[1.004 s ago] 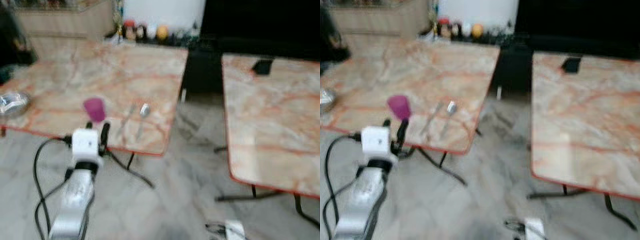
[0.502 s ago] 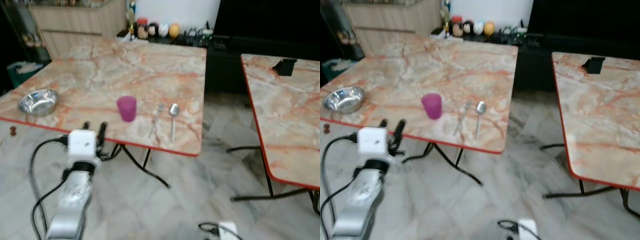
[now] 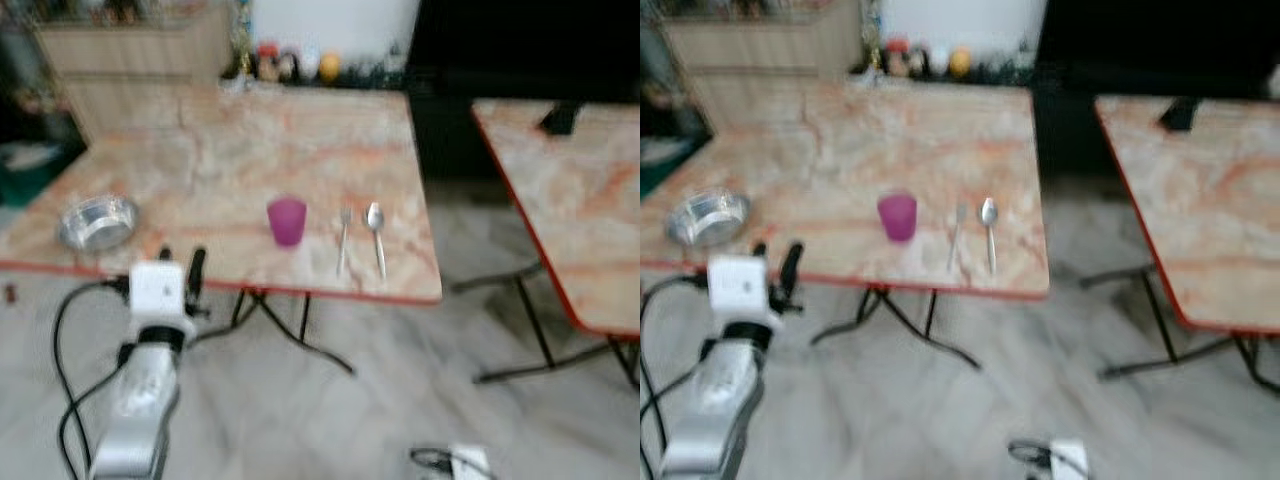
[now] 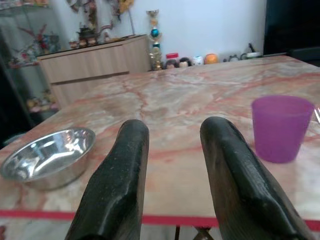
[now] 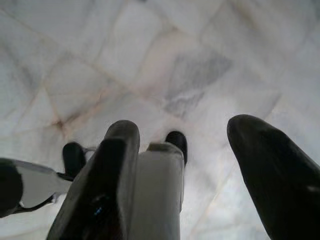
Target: Setting the table
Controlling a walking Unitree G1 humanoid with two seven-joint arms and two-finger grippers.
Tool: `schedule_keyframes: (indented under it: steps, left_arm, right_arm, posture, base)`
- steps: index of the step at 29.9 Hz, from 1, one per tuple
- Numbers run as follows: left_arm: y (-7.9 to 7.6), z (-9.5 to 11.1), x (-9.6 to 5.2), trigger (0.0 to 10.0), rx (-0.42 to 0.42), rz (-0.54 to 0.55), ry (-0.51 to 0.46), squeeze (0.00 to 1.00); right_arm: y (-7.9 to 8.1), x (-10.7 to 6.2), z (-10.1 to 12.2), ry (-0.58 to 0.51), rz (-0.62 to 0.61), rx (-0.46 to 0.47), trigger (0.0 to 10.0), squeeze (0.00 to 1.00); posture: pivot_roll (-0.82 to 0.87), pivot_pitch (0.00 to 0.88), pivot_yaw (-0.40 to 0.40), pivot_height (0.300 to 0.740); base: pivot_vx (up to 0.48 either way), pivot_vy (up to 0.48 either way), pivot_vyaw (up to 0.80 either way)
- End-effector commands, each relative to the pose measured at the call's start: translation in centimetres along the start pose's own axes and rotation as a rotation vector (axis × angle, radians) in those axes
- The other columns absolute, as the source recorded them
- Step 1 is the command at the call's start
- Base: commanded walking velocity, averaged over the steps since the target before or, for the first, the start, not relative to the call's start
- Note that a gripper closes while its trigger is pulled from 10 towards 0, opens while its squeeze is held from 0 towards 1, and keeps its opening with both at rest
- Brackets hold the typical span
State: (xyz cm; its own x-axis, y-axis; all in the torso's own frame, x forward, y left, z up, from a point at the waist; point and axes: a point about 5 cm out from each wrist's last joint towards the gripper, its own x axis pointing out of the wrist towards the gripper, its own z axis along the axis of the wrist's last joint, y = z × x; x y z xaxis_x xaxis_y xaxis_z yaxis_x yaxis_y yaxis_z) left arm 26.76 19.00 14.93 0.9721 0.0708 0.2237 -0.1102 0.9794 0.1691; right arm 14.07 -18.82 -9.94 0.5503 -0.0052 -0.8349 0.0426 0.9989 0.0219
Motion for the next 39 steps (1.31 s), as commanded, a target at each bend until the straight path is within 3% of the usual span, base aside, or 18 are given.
schedule_keyframes:
  steps: [1, 20, 33, 39]
  left_arm:
    - [-0.4, 0.3, 0.2, 10.0, 0.006, -0.015, -0.009, 0.0]
    - [-0.3, 0.3, 0.2, 10.0, 0.011, -0.027, -0.012, 0.0]
    - [0.3, 0.4, 0.4, 10.0, 0.022, -0.009, -0.011, 0.0]
    - [0.2, 0.4, 0.4, 10.0, 0.021, -0.004, -0.009, 0.0]
  right_arm:
    - [-0.7, 0.0, 0.3, -0.009, -0.021, 0.005, 10.0, 0.0]
    - [0.4, 0.1, 0.1, 0.006, -0.006, 0.001, 10.0, 0.0]
    - [-2.2, -0.4, -0.1, 0.005, -0.037, 0.012, 10.0, 0.0]
    - [-1.6, -0.4, -0.6, 0.01, -0.03, 0.012, 10.0, 0.0]
  posture:
    - [0.01, 0.0, 0.011, 0.74]
    - [0.01, 0.0, 0.026, 0.74]
    - [0.03, 0.0, 0.016, 0.74]
    - [0.03, 0.0, 0.013, 0.74]
  base:
    - [0.0, 0.352, 0.0]
    - [0.0, 0.351, 0.0]
    - [0.0, 0.352, -0.2]
    - [0.0, 0.351, 0.0]
